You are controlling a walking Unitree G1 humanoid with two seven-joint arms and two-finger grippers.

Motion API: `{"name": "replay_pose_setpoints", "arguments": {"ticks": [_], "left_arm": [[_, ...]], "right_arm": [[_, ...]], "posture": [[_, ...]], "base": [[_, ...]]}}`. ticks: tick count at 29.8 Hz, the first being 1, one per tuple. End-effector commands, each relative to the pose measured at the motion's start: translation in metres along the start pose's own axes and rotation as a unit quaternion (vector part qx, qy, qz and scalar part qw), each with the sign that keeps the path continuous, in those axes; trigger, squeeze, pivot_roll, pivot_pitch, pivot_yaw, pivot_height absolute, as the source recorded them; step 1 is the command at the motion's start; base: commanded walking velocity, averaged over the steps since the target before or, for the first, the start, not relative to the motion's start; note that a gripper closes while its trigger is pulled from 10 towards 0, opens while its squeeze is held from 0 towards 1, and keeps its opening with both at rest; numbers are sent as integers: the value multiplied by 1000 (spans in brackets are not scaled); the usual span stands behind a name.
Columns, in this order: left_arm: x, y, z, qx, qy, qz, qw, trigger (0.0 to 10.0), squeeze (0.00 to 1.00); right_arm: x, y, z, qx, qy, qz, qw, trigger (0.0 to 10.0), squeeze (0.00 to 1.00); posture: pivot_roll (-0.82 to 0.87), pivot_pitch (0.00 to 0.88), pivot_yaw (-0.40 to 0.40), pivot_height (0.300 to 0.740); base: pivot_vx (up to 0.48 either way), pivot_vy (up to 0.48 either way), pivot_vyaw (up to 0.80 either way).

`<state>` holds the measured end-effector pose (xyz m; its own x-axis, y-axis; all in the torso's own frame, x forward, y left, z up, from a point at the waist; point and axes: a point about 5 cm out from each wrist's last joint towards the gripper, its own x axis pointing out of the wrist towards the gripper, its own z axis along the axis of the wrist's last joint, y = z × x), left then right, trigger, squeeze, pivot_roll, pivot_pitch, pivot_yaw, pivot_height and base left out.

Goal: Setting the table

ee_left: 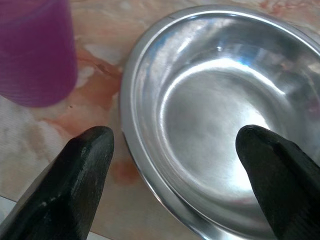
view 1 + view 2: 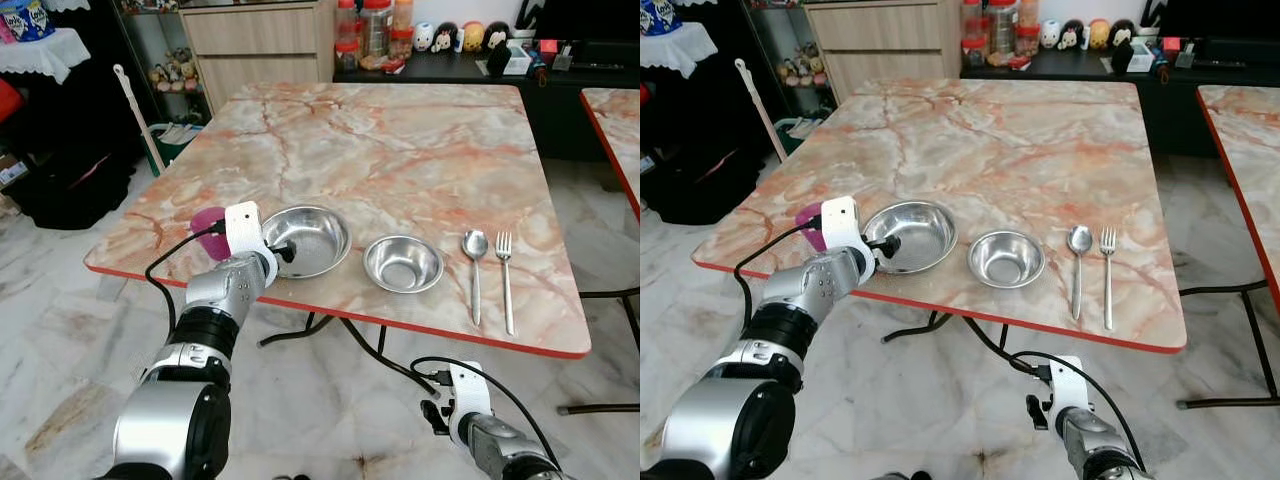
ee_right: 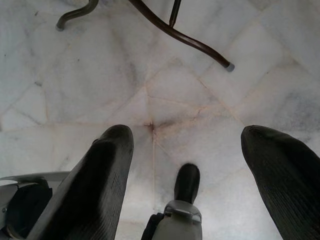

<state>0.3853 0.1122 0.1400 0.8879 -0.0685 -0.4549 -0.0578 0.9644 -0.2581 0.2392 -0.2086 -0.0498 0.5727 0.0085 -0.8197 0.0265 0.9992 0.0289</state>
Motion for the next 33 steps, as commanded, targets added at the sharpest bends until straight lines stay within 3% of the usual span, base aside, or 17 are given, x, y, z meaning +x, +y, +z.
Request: {"name": "replay_pose_setpoints", "arguments": {"ticks": [1, 10, 33], "left_arm": [[1, 4, 6, 7, -10, 17, 1000, 10000, 0], [4, 3, 1, 18, 10, 37, 999, 10000, 0], [8, -12, -9, -8, 28, 16, 999, 10000, 0]], "right_arm": [[1, 4, -2, 4, 3, 5, 1000, 10000, 0], [1, 6, -3, 11, 1, 5, 1000, 10000, 0], [2, 11, -8, 22, -1, 9, 1000, 10000, 0]], "posture": [[25, 0, 81, 740], [13, 0, 96, 740], [-27, 3, 140, 740]], "base": [[0, 0, 0], [0, 0, 0], [0, 0, 0]]}}
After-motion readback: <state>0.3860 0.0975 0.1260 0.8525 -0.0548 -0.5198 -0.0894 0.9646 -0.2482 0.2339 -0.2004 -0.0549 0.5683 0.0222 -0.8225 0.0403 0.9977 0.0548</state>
